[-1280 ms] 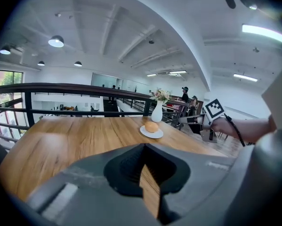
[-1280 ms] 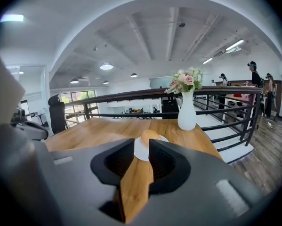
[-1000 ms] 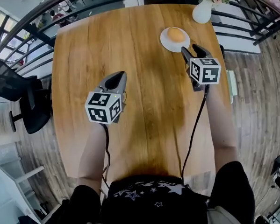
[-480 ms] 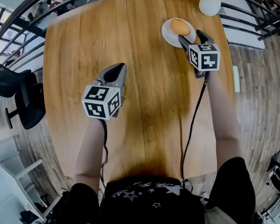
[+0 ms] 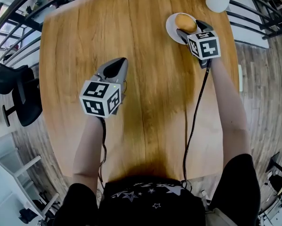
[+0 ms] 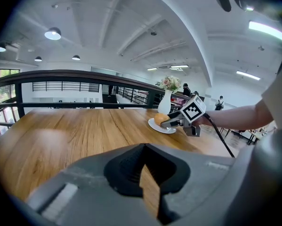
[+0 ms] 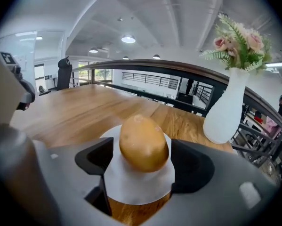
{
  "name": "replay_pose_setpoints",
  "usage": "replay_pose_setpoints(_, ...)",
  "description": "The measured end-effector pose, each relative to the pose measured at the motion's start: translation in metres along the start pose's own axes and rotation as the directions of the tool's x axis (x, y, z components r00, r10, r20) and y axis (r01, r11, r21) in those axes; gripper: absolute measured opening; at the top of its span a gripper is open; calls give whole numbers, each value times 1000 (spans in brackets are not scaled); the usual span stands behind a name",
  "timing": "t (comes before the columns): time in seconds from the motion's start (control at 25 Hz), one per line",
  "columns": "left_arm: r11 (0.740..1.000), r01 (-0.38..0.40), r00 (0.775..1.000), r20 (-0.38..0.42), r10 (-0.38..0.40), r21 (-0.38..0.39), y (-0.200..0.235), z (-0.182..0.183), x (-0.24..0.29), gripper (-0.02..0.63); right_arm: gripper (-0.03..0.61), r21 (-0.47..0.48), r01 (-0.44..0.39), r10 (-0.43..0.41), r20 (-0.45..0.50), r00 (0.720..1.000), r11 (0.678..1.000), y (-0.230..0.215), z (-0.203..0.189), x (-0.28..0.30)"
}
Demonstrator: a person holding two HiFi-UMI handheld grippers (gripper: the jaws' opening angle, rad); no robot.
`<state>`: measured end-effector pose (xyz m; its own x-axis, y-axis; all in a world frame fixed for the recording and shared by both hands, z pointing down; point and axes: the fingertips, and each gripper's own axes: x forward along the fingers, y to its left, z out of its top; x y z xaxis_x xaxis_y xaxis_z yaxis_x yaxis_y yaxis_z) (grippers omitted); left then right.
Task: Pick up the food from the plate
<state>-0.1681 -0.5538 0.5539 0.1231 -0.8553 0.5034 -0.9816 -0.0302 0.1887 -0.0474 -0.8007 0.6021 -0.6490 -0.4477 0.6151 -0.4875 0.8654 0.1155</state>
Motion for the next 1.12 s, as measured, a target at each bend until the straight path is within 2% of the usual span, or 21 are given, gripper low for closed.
replay_pose_setpoints(0.12,1000,0,1000,-3,0,10,2,-2,-2,-2,385,-41,9,-10,-20,1000,999,-1,-2,8)
replay_pose_setpoints(0.2,1000,-5,1000,-2,6,11,4,-2,-4,-2,357,-50,9,-10,-27,1000,999,-2,-2,10)
replay_pose_setpoints(0.48,1000,-16,1000,0,16,-8,9,-5,-9,-2,353,-83,31,-34,-39,999,996,0,0,12)
replay_pose_setpoints(0.64,1000,-9,1000,3,9,-1,5,-3,-13,-2,351,-77,59,-59,4,998,995,3,13,2)
replay_pose_setpoints(1.12,1000,-27,999,33,26,17,-2,10,-56,-2,350,-96,52,-46,69,997,994,35,50,-50)
